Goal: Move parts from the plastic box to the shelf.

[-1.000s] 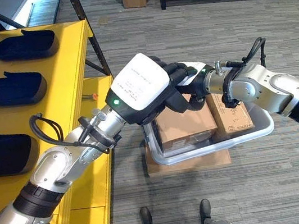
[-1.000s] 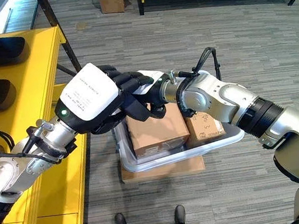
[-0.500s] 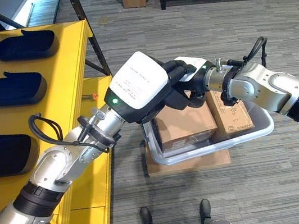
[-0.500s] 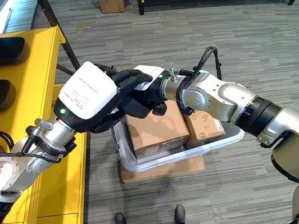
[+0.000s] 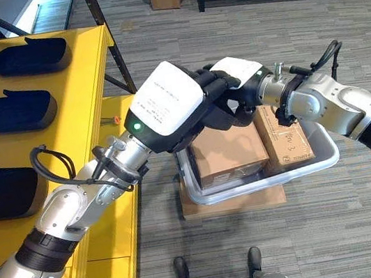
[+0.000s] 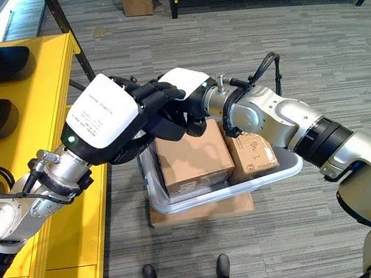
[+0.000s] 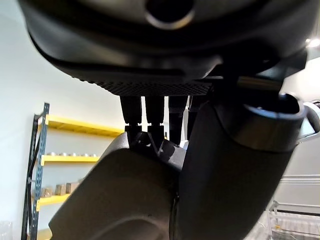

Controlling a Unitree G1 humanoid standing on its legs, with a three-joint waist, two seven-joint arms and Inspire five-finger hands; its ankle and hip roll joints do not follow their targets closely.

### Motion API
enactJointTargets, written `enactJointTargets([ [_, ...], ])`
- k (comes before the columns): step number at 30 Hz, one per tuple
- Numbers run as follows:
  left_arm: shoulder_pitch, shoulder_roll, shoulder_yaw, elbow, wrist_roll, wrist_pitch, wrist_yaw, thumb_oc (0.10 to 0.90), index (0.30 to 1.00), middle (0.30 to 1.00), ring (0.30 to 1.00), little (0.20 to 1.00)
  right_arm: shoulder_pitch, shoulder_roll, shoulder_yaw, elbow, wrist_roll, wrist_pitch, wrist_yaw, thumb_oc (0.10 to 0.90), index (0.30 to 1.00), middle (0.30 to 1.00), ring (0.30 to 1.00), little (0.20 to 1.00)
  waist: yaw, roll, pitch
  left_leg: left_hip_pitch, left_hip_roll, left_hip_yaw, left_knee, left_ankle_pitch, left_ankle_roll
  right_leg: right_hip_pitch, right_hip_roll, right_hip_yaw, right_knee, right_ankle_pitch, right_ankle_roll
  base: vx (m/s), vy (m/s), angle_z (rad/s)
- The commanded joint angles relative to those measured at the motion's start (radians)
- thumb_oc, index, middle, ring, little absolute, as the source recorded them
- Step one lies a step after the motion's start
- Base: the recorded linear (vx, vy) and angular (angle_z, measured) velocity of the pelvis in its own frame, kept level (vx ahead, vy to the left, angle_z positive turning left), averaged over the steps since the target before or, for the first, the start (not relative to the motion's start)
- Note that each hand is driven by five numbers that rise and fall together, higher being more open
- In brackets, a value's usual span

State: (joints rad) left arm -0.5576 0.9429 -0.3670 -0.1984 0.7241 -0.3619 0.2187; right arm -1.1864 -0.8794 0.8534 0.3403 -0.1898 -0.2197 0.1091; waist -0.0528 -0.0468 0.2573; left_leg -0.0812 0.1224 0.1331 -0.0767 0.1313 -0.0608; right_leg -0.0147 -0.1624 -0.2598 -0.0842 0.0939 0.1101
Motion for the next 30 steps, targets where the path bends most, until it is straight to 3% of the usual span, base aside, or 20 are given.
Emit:
enactJointTargets([
  [1,0.211,0.063,-0.054,-0.013,0.014,-0.042,0.006,0.400,0.300,0.300,0.300,0.300,-0.302,-0.005,-0.169,0.153,0.134,0.023,-0.199,0.900,1.000,1.000,1.000,1.000,0.016,-0.054,-0.252,0.130,0.009,-0.019,-0.011,-0.171,-0.018,0.034,-0.015,0.093,0.077,-0.078,0.062,0.00,0.000,0.00],
  [14,0.305,0.166,0.089,-0.030,-0.010,-0.045,0.049,0.400,0.300,0.300,0.300,0.300,-0.322,-0.177,-0.141,0.237,0.252,-0.009,-0.234,0.900,1.000,1.000,1.000,1.000,0.008,-0.053,-0.261,0.134,0.007,-0.016,-0.011,-0.168,-0.024,0.037,-0.014,0.093,0.071,-0.074,0.065,0.00,0.000,0.00],
  [23,0.315,0.153,0.112,-0.029,-0.018,-0.042,0.074,0.400,0.300,0.300,0.300,0.300,-0.325,-0.228,-0.145,0.303,0.287,-0.022,-0.270,0.900,1.000,1.000,1.000,1.000,0.002,-0.051,-0.261,0.135,0.008,-0.014,-0.011,-0.168,-0.026,0.038,-0.014,0.094,0.068,-0.073,0.067,0.00,0.000,0.00],
  [30,0.358,0.118,0.177,-0.071,-0.030,-0.044,0.081,0.400,0.300,0.300,0.300,0.300,-0.207,-0.299,-0.239,0.169,0.300,-0.038,-0.273,0.900,1.000,1.000,1.000,1.000,-0.004,-0.038,-0.258,0.137,0.007,-0.014,-0.011,-0.171,-0.024,0.039,-0.014,0.096,0.068,-0.077,0.067,0.00,0.000,0.00],
])
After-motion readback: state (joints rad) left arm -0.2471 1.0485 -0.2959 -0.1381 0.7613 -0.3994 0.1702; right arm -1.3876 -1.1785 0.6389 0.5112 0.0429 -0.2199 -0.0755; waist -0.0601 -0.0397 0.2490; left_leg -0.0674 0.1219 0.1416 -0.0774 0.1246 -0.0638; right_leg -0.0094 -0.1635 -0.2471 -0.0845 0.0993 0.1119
